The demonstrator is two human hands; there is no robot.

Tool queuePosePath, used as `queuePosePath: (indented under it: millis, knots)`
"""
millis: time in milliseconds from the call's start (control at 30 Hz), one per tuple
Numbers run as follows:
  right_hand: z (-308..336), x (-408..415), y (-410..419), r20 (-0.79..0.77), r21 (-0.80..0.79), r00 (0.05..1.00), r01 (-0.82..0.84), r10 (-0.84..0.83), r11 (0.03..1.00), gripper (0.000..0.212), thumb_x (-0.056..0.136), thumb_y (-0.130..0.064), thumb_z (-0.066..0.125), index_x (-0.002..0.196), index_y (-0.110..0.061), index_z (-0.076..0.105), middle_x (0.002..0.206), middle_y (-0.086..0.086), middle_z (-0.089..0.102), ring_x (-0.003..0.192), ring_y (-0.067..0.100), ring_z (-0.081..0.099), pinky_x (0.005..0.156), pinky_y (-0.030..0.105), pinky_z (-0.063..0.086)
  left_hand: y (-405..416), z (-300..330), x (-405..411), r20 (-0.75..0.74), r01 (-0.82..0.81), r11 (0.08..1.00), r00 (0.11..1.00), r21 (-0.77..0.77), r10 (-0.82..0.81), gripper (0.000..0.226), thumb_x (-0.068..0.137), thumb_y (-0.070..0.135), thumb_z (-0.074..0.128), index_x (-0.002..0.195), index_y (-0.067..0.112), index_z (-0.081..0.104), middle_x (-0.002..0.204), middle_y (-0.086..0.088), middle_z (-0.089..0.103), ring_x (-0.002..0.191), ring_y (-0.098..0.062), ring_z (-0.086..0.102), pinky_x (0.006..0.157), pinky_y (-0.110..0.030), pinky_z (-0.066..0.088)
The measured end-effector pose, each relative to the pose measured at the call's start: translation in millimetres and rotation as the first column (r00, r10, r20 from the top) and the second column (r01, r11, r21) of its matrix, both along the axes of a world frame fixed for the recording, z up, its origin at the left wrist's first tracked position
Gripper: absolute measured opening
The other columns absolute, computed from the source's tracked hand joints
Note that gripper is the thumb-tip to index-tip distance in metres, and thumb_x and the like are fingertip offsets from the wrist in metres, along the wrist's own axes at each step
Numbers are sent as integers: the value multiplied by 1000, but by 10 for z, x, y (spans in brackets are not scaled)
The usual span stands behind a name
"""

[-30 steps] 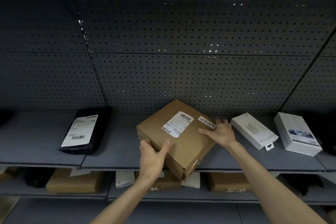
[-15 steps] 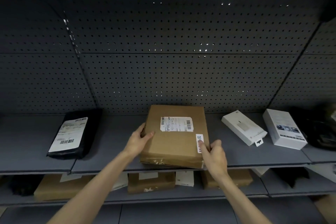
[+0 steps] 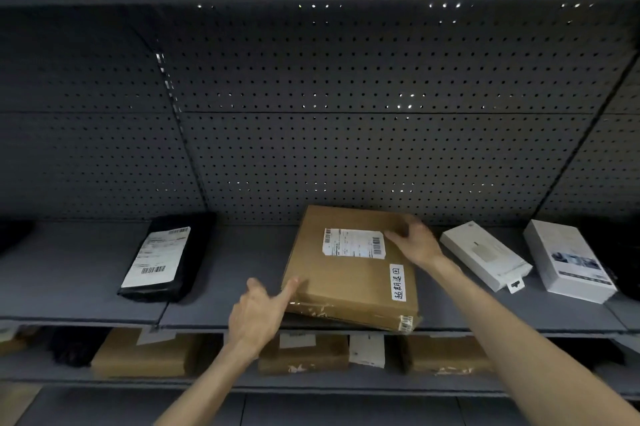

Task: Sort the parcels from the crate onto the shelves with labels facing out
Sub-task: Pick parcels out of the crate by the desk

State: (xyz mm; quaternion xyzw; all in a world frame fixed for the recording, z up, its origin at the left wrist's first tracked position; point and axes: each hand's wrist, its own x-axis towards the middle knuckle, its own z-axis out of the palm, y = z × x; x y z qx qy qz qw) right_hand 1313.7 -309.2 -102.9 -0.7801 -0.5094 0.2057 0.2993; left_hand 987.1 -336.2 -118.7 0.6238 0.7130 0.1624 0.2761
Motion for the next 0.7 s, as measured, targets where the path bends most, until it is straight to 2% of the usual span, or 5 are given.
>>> queuePosePath:
  millis: [167,367,500,567,700]
  knots:
    - [-28,74,216,218,-172,967,-93,130,981,72,94,-56,50,153,-21,28,156,7,34,142,30,32,114,47,33,-88,-85,68,373,45,961,926,-274,63,83,71,84,57,94,5,65,65,-4,71,51,-17,64,49,-29,51]
    - [-18,168,124,457,-237,874,-63,168,970,69,95,-62,39,149,-19,34,152,8,33,139,33,28,116,46,25,-20,9,205,509,-36,945,836,-325,207,58,80,65,70,100,15,51,101,-12,68,78,-26,72,58,-45,63]
    - [33,202,-30,566,-206,820,50,78,977,64,93,-64,40,128,-14,57,139,16,43,131,36,34,111,46,30,135,15,308,572,-20,930,784,-368,243,70,77,60,76,118,17,40,115,-11,59,96,-30,68,63,-47,63]
    - [-11,219,-165,516,-194,856,62,48,979,68,89,-68,44,123,-11,58,133,16,50,127,36,41,107,45,36,240,-23,333,619,-36,930,737,-367,273,70,79,52,79,125,15,42,116,-10,58,104,-31,65,72,-48,63]
    - [-115,203,-518,75,-182,996,65,-52,981,75,76,-79,54,109,-12,48,109,6,62,101,26,60,85,43,52,428,-86,350,682,-73,945,675,-317,281,83,75,47,83,138,4,48,116,-11,65,109,-28,63,97,-40,53]
